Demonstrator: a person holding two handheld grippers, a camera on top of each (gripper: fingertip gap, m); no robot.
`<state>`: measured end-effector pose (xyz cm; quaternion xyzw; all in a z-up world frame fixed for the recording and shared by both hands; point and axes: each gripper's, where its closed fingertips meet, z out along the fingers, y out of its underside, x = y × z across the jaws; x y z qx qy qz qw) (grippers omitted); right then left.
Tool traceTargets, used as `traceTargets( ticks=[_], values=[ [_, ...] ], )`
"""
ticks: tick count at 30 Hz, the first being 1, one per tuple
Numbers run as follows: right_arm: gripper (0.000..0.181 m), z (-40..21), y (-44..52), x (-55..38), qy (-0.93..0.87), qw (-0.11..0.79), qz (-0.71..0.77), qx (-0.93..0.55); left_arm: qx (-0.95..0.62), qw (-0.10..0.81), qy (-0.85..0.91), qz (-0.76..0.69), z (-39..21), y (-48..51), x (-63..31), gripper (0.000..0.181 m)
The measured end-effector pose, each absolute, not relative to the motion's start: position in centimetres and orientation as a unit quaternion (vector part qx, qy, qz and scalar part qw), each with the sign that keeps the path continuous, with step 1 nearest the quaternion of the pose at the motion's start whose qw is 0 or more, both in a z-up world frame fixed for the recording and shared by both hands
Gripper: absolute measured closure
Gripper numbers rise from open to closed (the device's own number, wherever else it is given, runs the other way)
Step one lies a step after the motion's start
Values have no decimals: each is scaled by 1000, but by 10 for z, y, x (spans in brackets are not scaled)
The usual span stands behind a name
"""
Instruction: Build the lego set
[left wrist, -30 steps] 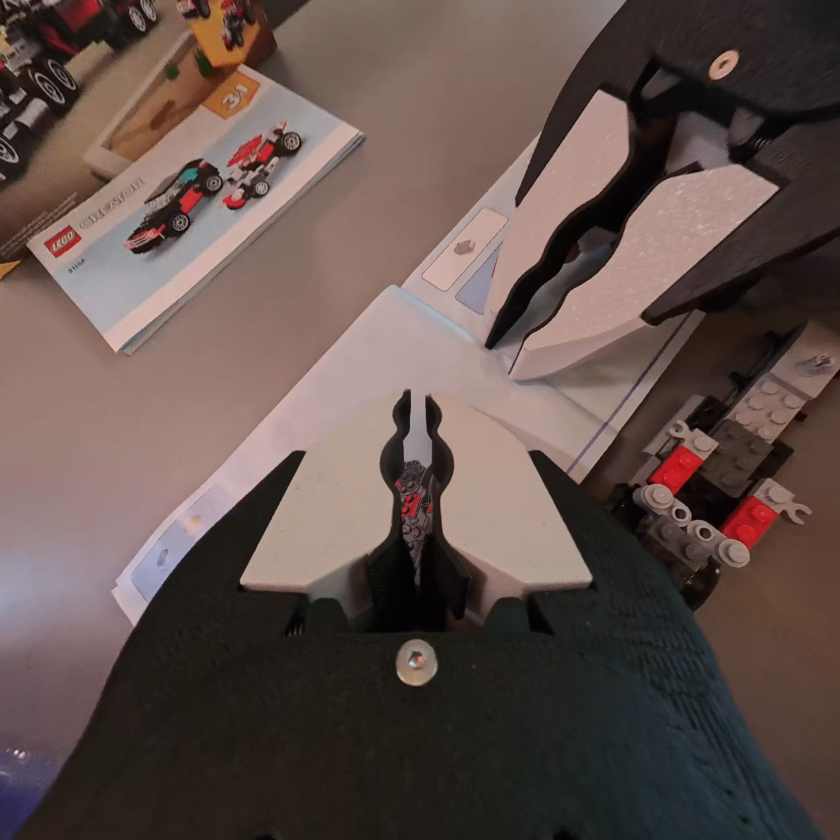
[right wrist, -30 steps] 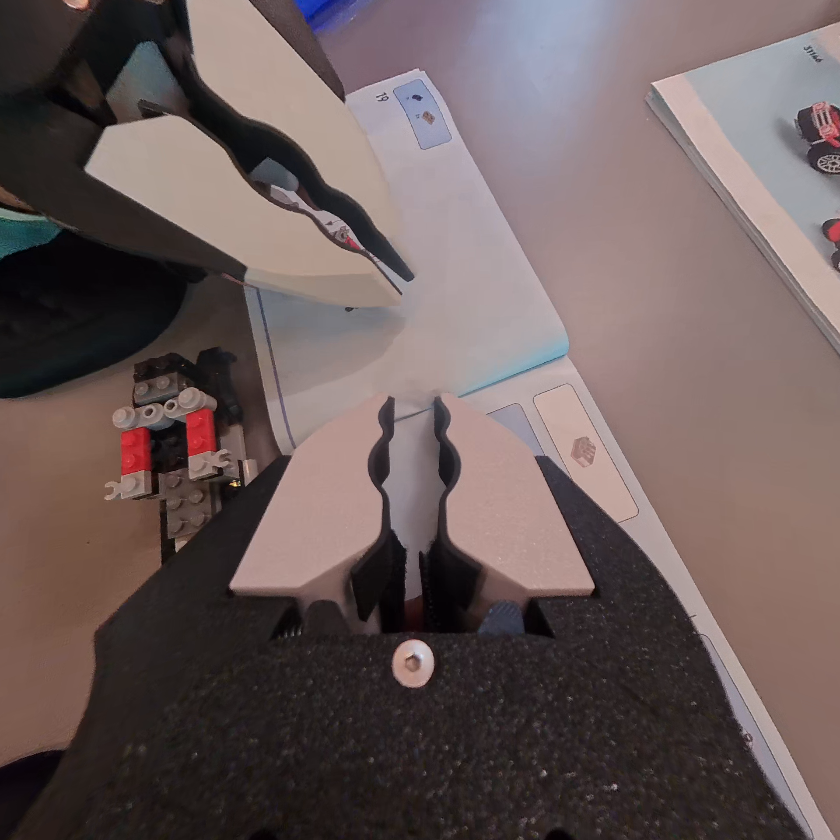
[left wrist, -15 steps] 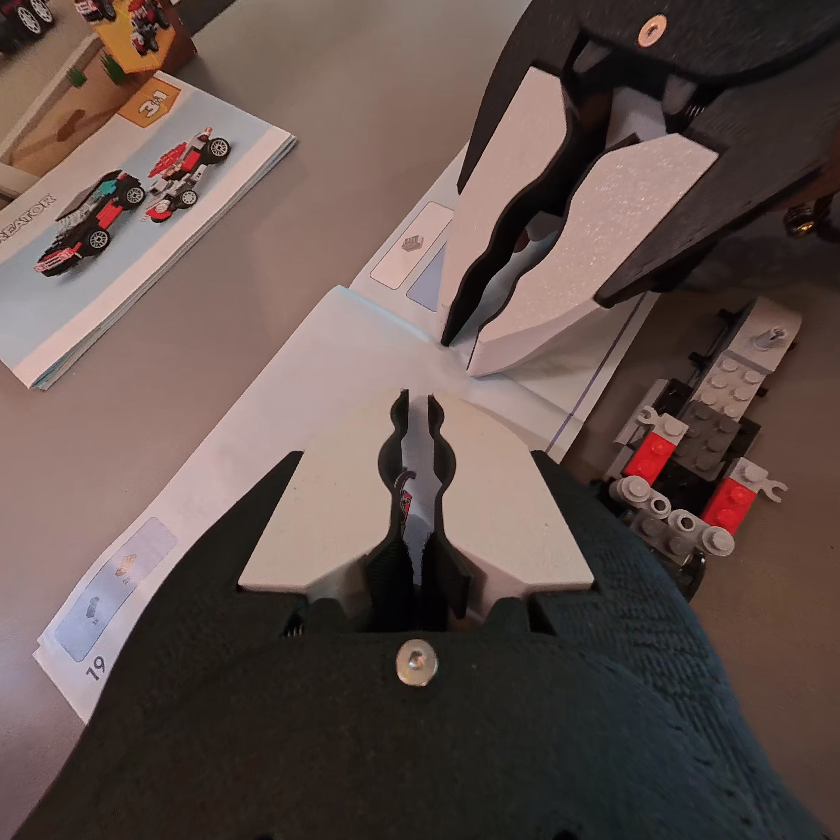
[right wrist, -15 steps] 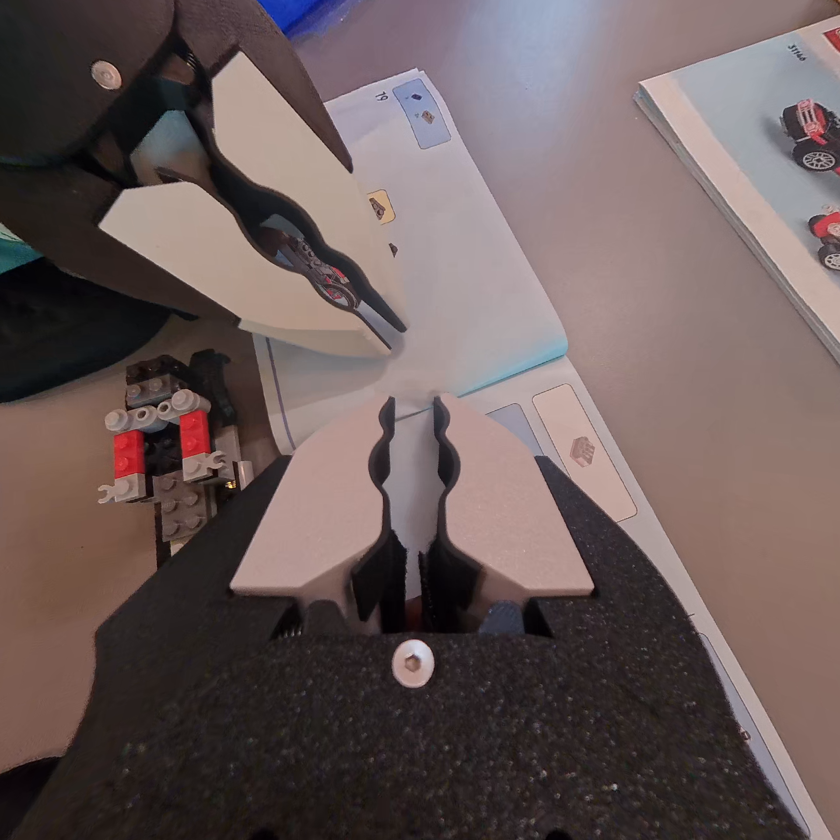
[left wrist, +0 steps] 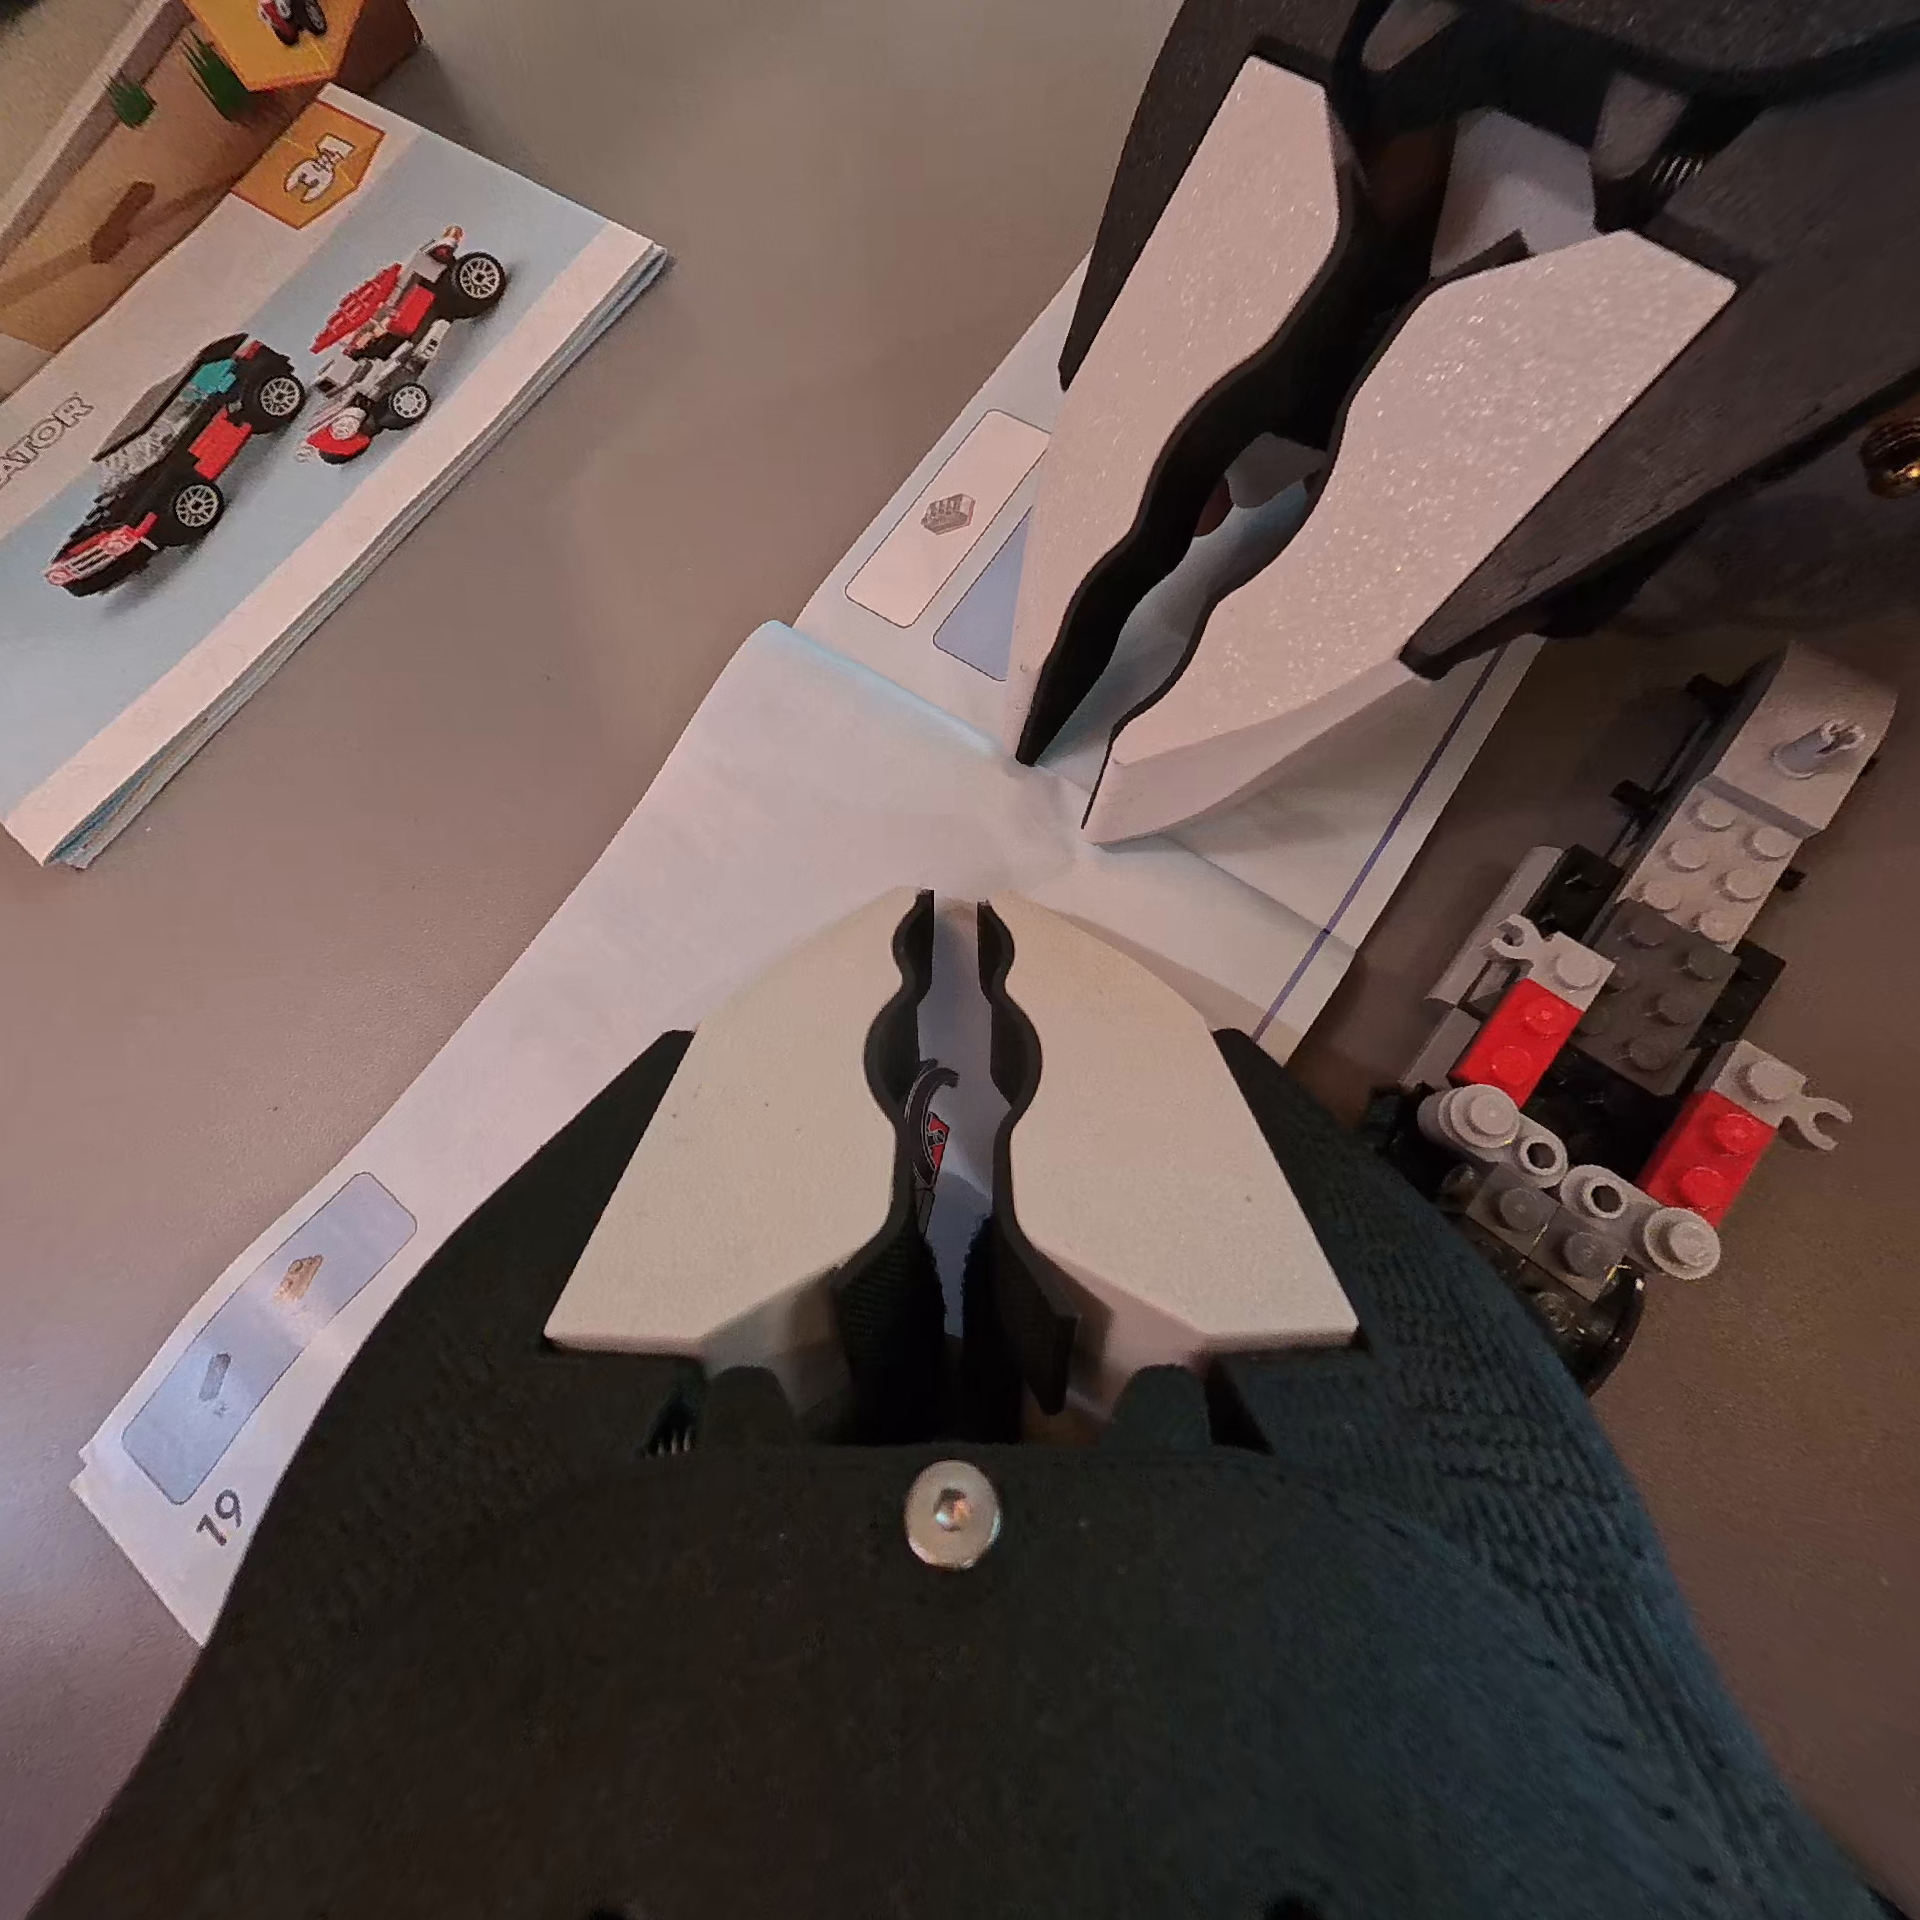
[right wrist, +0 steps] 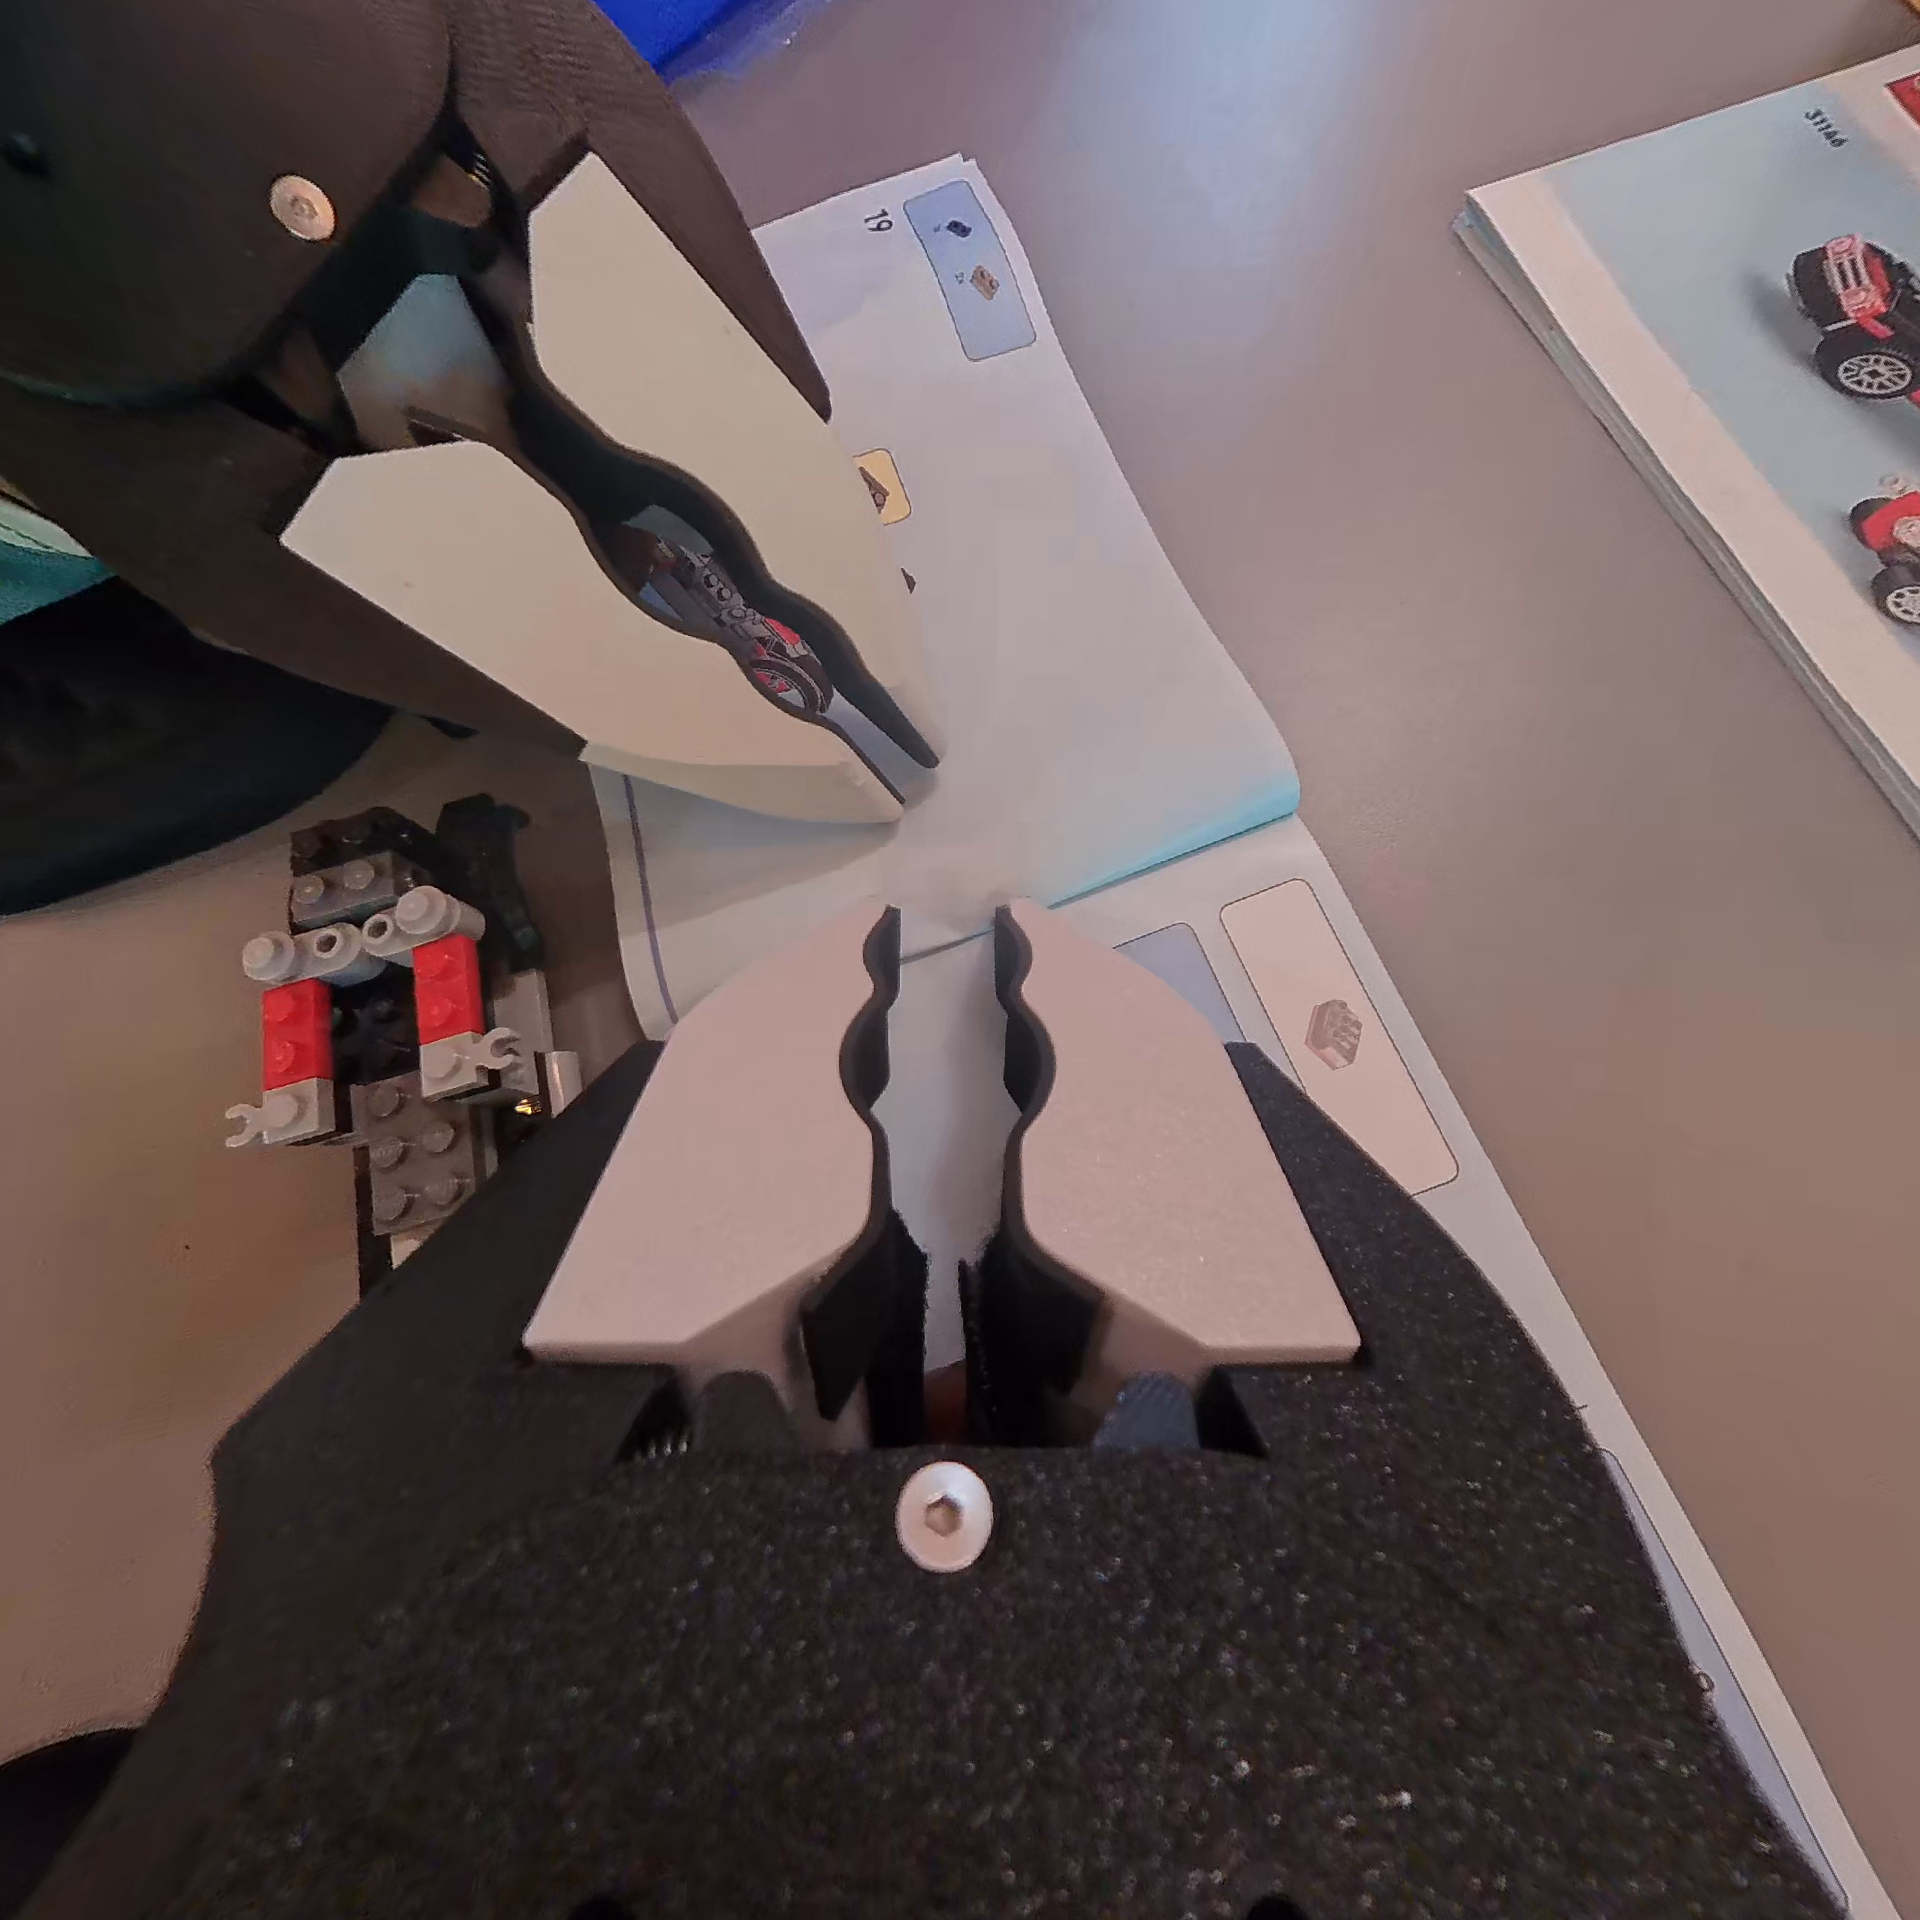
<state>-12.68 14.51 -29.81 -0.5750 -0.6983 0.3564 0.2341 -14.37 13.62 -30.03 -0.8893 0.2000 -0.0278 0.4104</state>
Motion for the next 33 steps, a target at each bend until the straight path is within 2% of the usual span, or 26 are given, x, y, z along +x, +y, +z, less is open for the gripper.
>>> traceTargets(
  ticks=[33],
  values=[
    [162, -299, 145, -127, -702, 238, 354, -571, -886, 416, 204, -18, -300, 136, -144, 173]
  ],
)
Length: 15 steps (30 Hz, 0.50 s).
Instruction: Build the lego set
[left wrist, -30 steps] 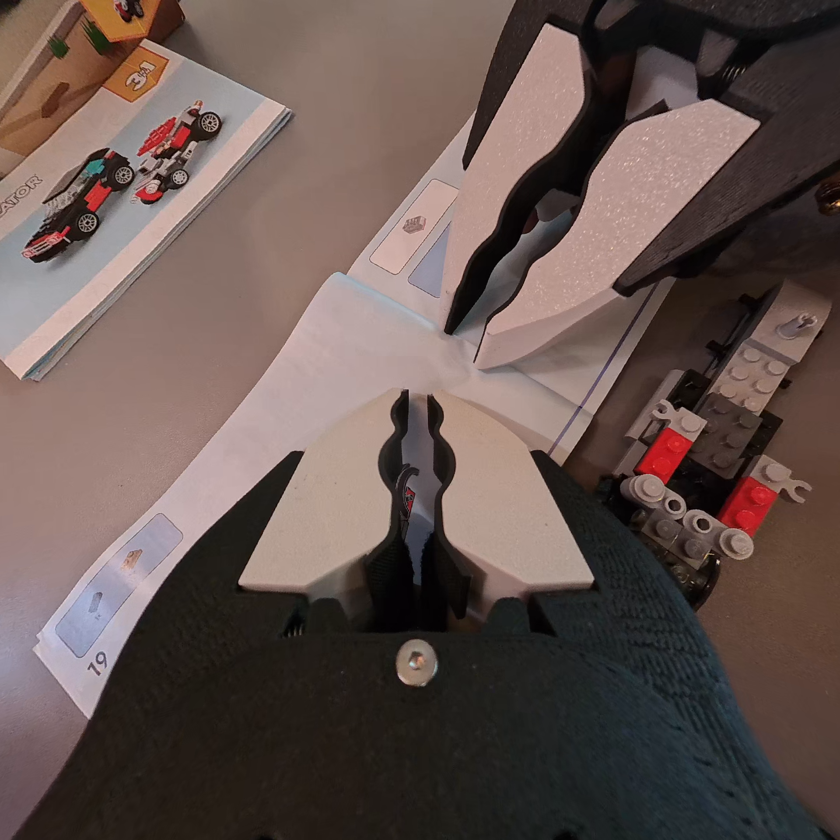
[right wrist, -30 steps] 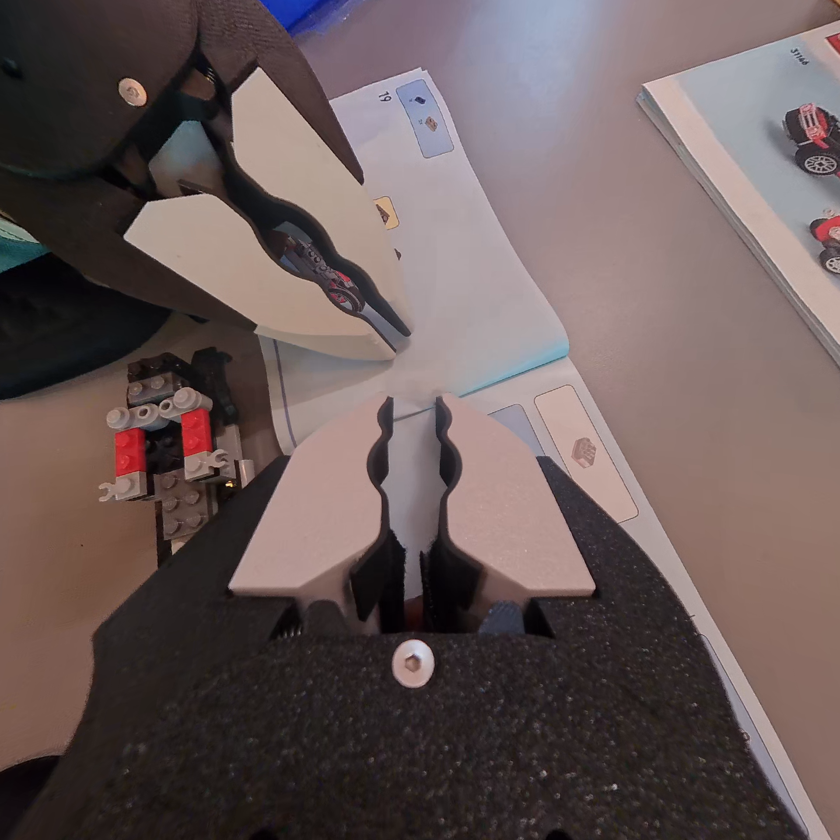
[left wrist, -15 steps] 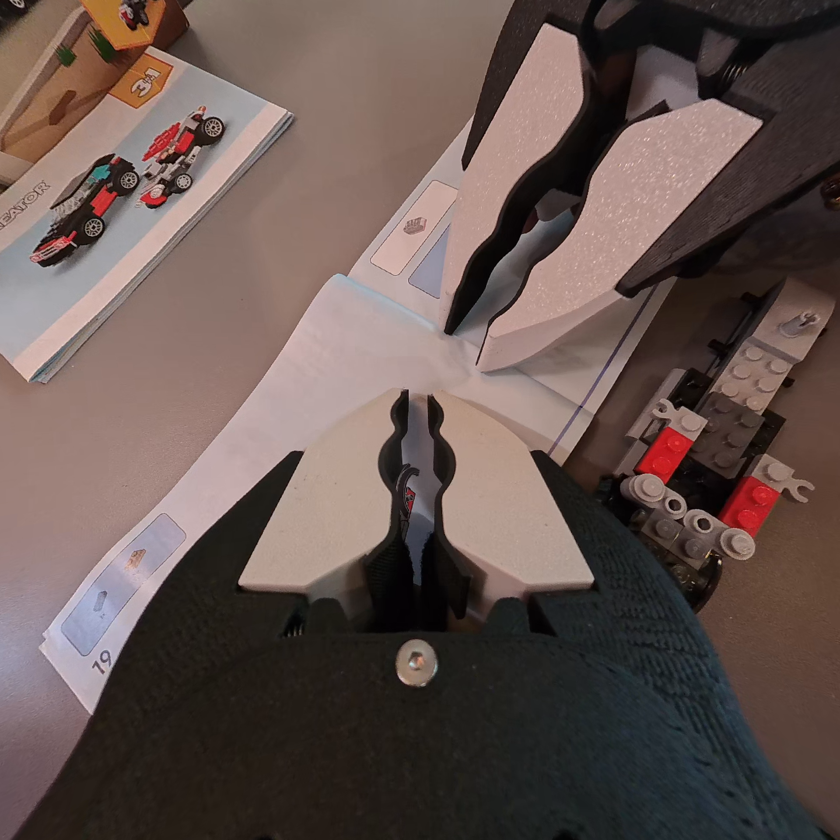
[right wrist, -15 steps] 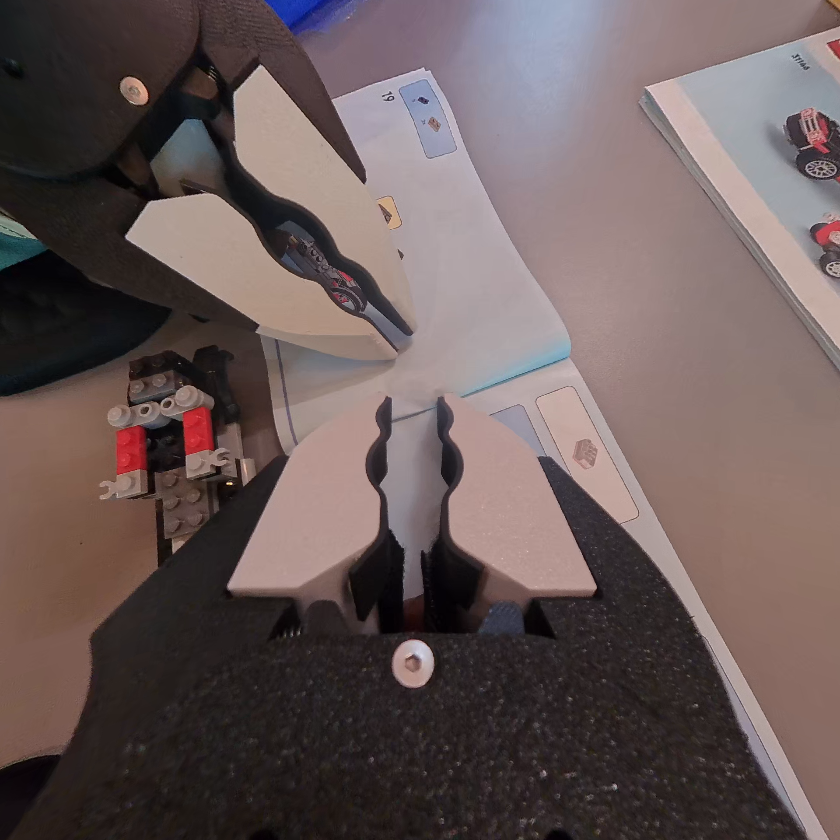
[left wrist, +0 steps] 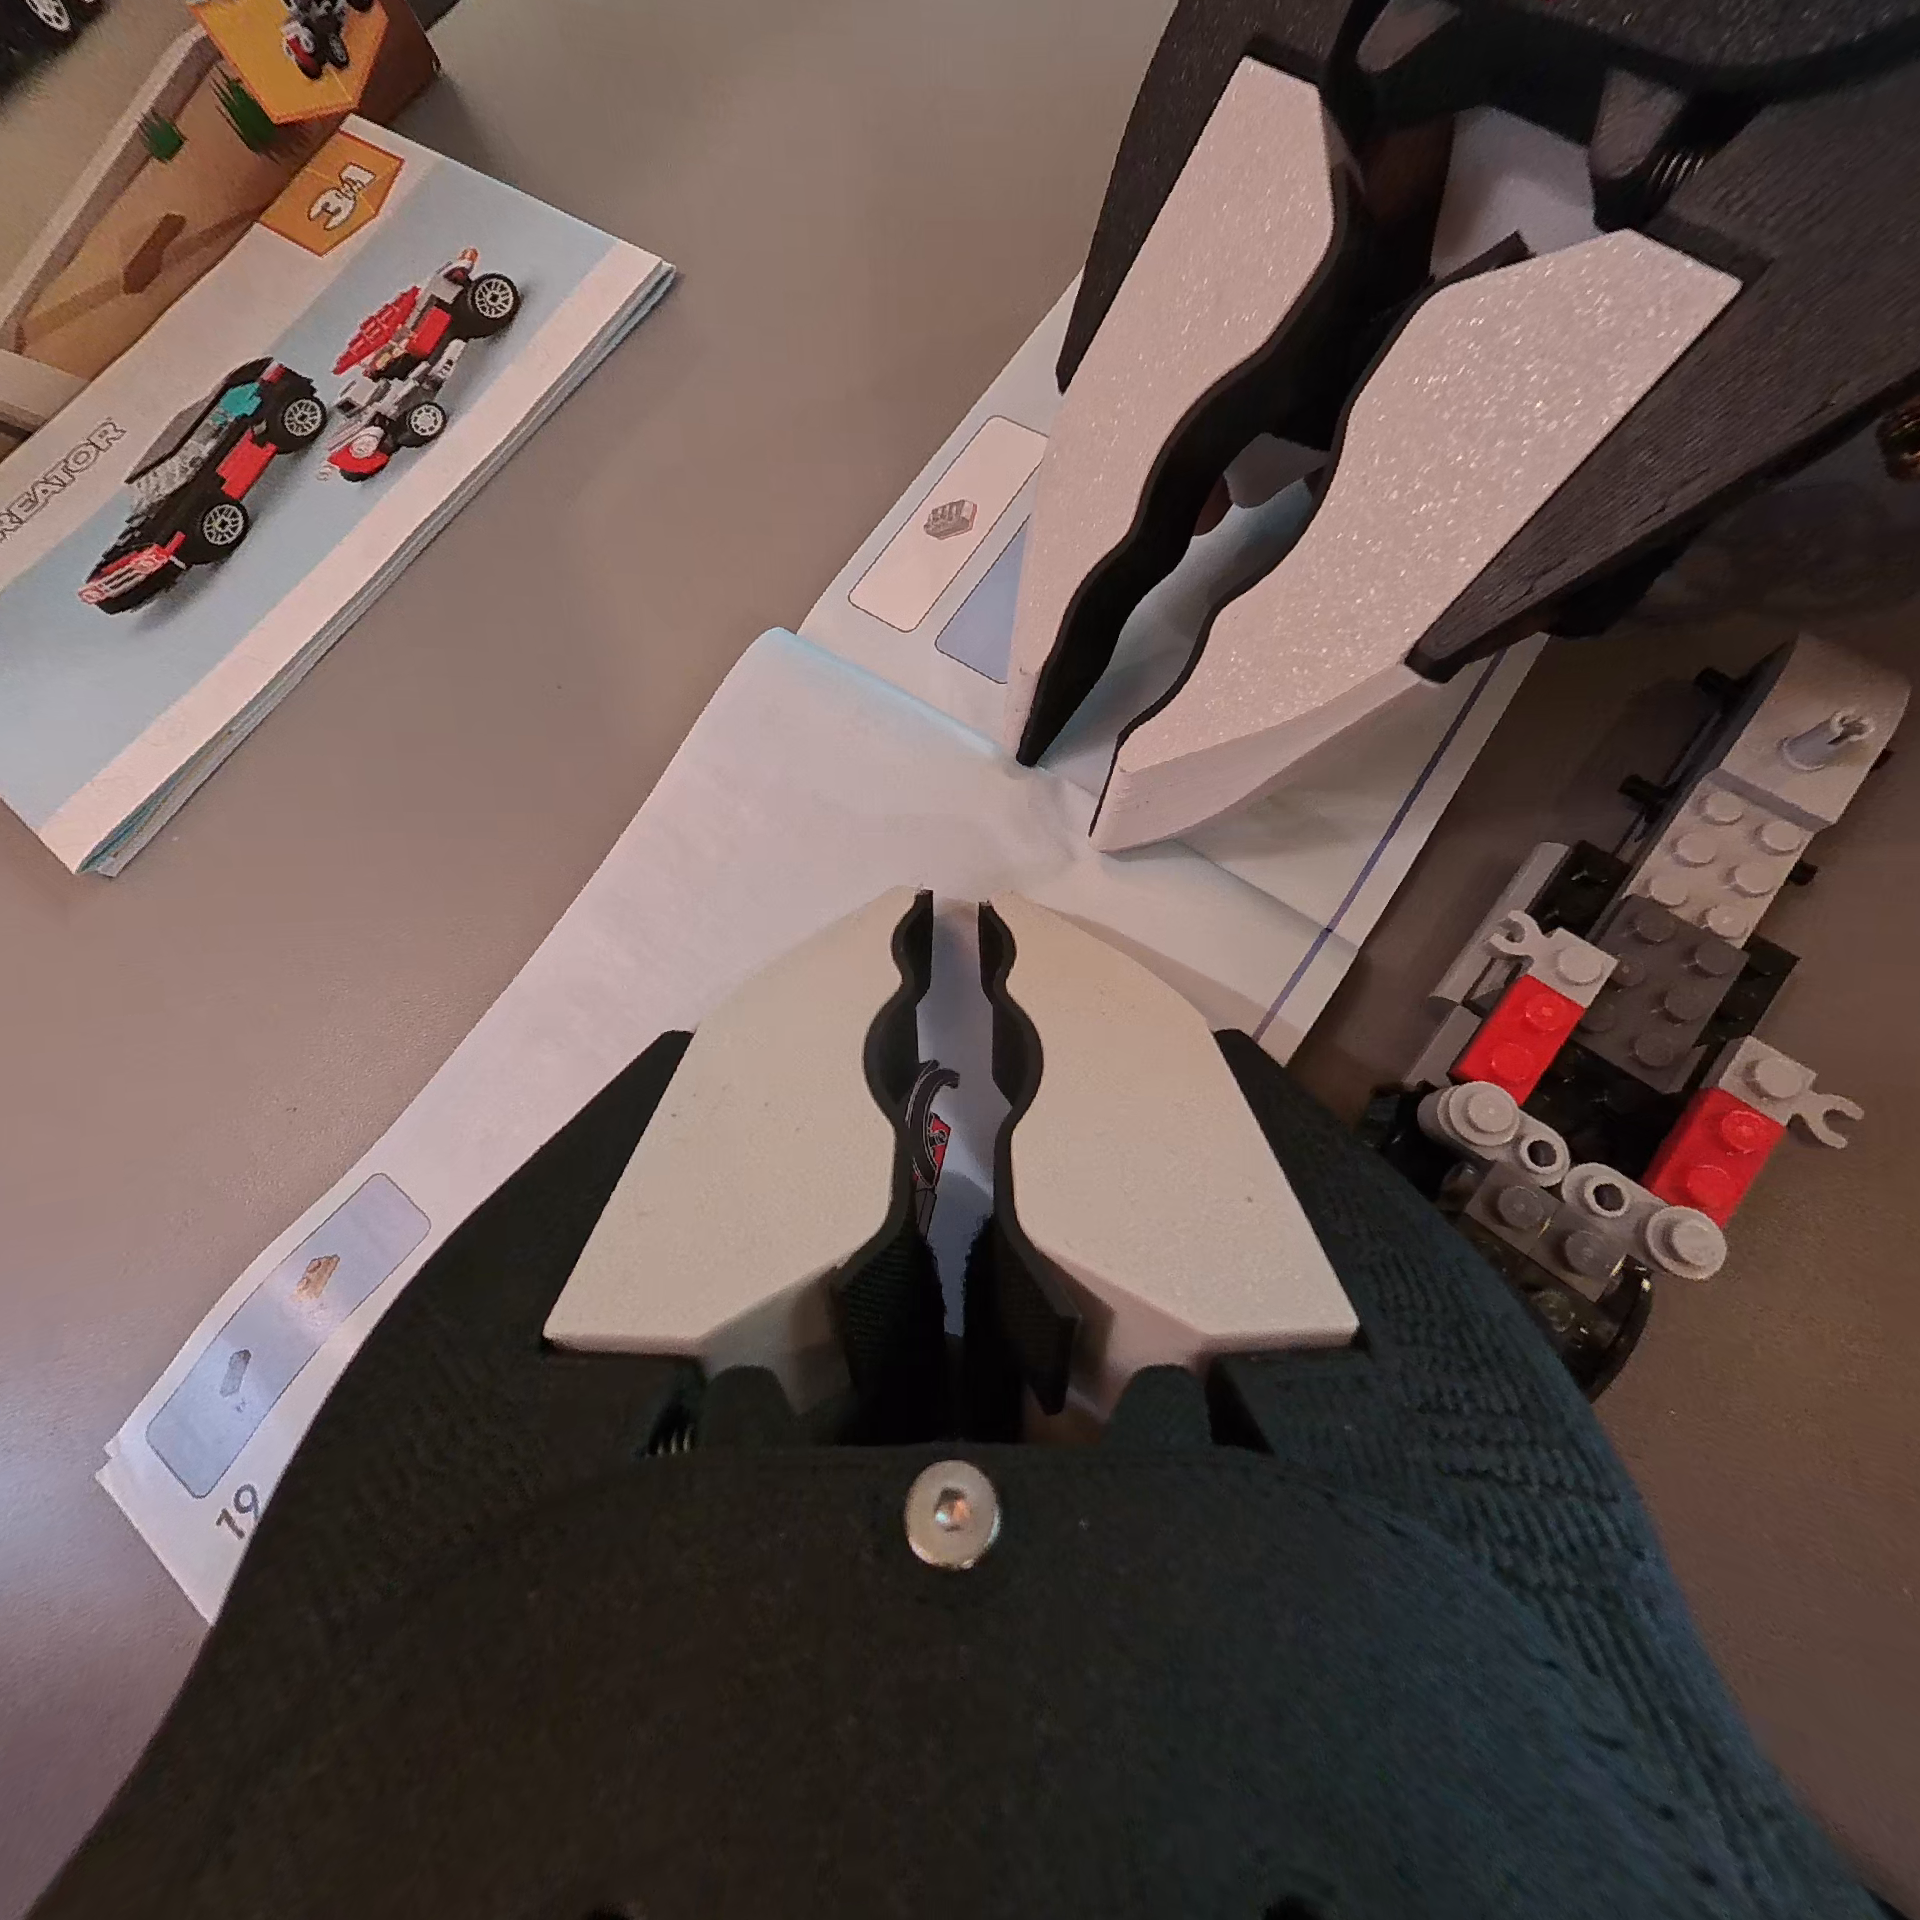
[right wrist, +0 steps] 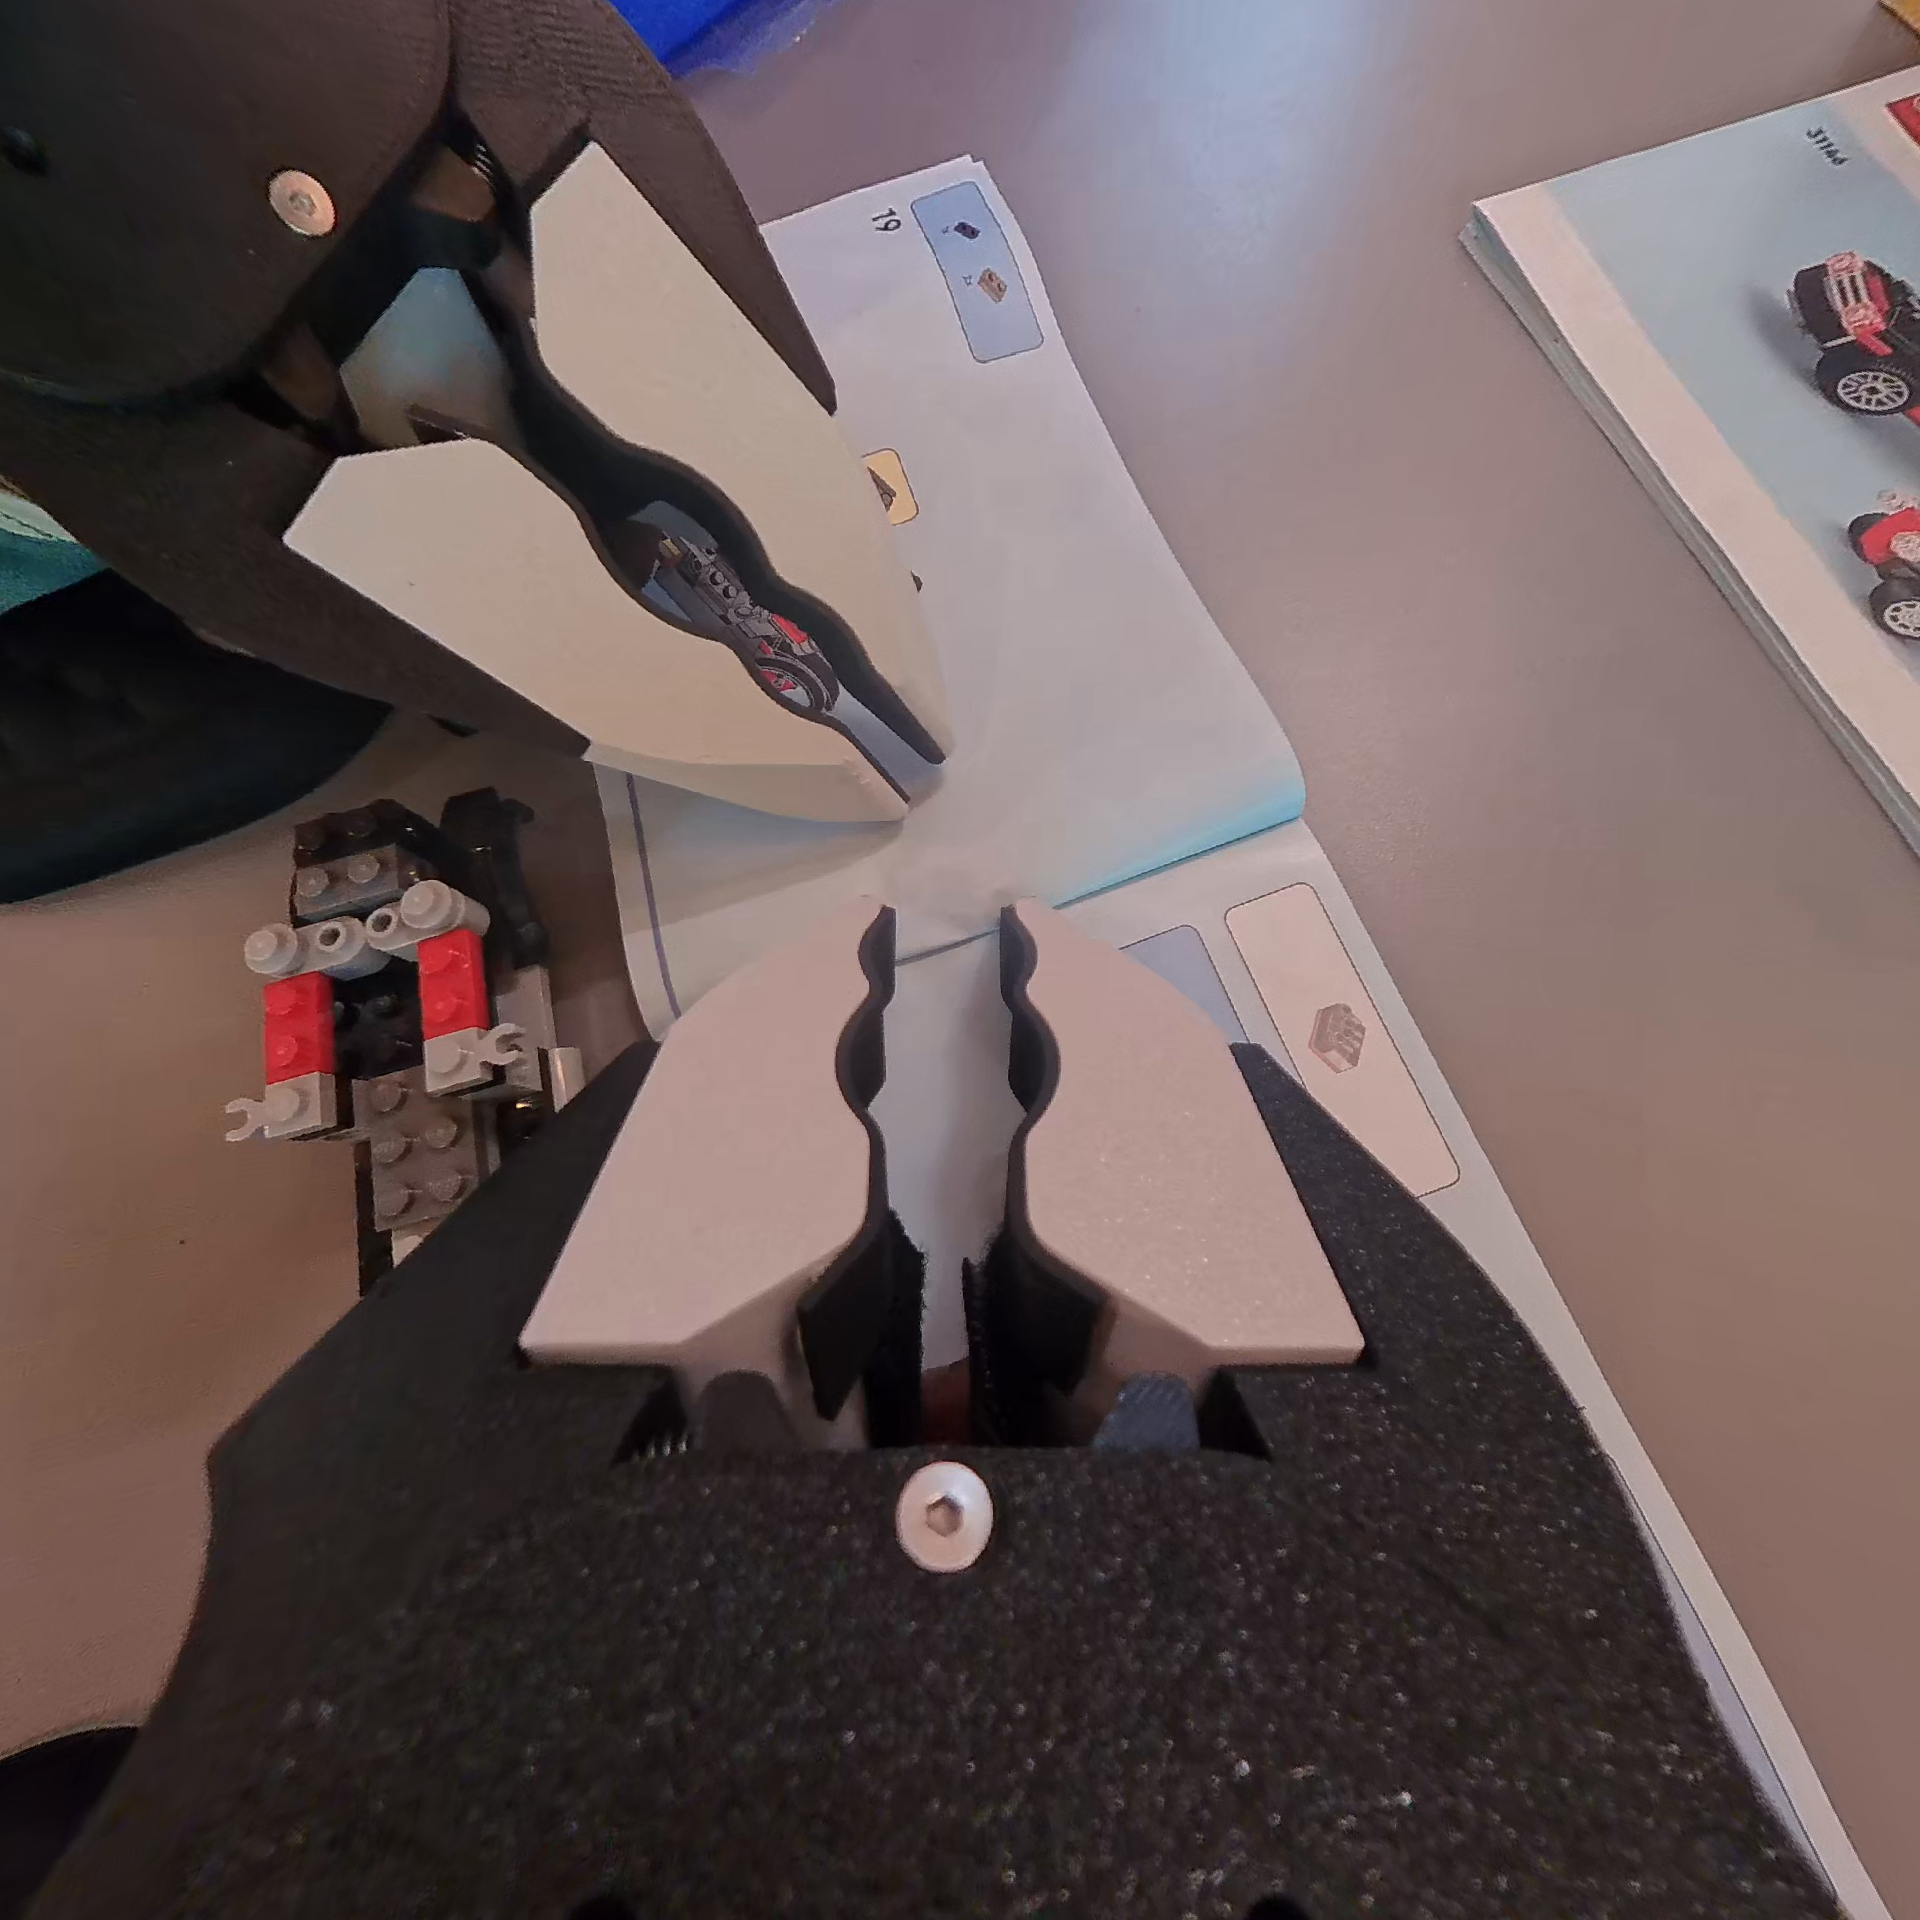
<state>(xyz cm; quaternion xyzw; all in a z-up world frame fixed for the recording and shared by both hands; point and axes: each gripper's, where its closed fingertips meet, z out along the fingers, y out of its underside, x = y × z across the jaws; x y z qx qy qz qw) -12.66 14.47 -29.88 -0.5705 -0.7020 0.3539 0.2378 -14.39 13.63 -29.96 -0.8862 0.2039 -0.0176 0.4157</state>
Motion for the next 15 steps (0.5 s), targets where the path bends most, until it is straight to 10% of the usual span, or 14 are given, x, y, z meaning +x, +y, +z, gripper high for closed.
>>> traceTargets(
  ticks=[15],
  values=[
    [161, -297, 145, -126, -703, 246, 352, -567, -885, 419, 202, -18, -299, 136, -144, 172]
  ],
)
